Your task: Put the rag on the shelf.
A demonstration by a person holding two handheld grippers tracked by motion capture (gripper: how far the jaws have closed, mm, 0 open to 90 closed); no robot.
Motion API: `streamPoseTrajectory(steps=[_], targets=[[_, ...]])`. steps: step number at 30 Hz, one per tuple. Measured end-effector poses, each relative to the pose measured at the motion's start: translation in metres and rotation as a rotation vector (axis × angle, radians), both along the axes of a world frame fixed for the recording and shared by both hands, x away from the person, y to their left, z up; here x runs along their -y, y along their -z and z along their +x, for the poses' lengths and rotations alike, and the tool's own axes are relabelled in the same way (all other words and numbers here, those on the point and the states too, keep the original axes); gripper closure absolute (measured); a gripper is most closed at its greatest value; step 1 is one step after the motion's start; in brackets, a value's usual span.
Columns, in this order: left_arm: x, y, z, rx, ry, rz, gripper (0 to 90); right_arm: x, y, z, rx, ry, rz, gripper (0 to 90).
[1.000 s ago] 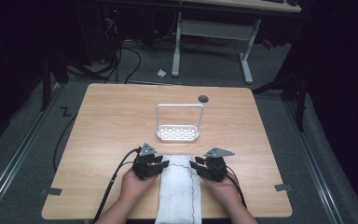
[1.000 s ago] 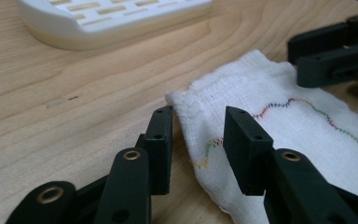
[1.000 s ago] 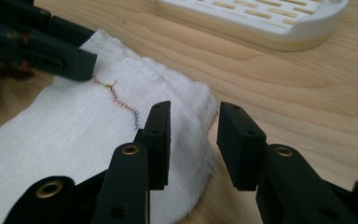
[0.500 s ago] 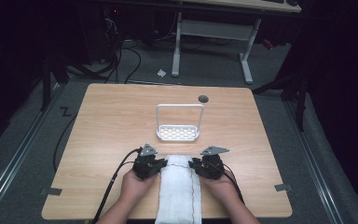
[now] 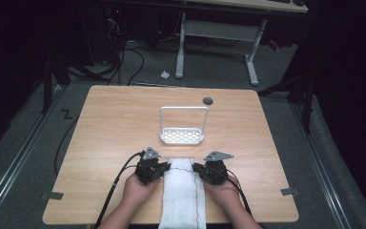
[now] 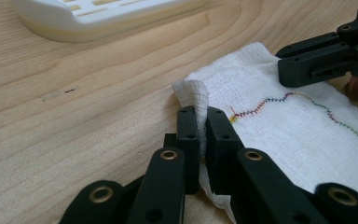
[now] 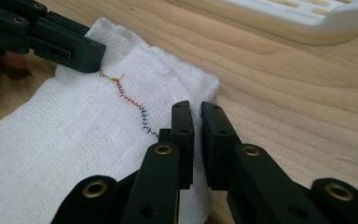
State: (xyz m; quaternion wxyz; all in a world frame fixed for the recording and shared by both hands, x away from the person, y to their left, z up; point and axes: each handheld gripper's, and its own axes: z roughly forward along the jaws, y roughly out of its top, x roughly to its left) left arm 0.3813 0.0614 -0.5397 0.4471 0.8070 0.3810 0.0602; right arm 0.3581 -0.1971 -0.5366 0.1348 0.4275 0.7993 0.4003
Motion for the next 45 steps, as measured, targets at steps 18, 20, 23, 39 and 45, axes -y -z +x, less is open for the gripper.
streamPoseTrajectory(steps=[18,20,23,39,45], targets=[[-0.009,-0.01,-0.009,0.055,-0.024,-0.119,86.1,-0.001,-0.023,-0.015,0.134,0.008,0.046,84.5],[-0.008,-0.017,-0.012,0.093,-0.038,-0.119,86.1,-0.002,-0.03,-0.018,0.172,0.014,0.047,84.6],[-0.008,-0.025,-0.014,0.119,-0.057,-0.136,86.1,-0.002,-0.035,-0.018,0.185,0.011,0.056,84.5],[-0.011,-0.073,-0.013,0.194,-0.069,-0.214,86.2,-0.003,-0.077,-0.017,0.297,0.032,0.063,84.4],[-0.011,-0.097,-0.014,0.258,-0.078,-0.219,86.4,-0.004,-0.098,-0.016,0.352,0.044,0.077,84.5]])
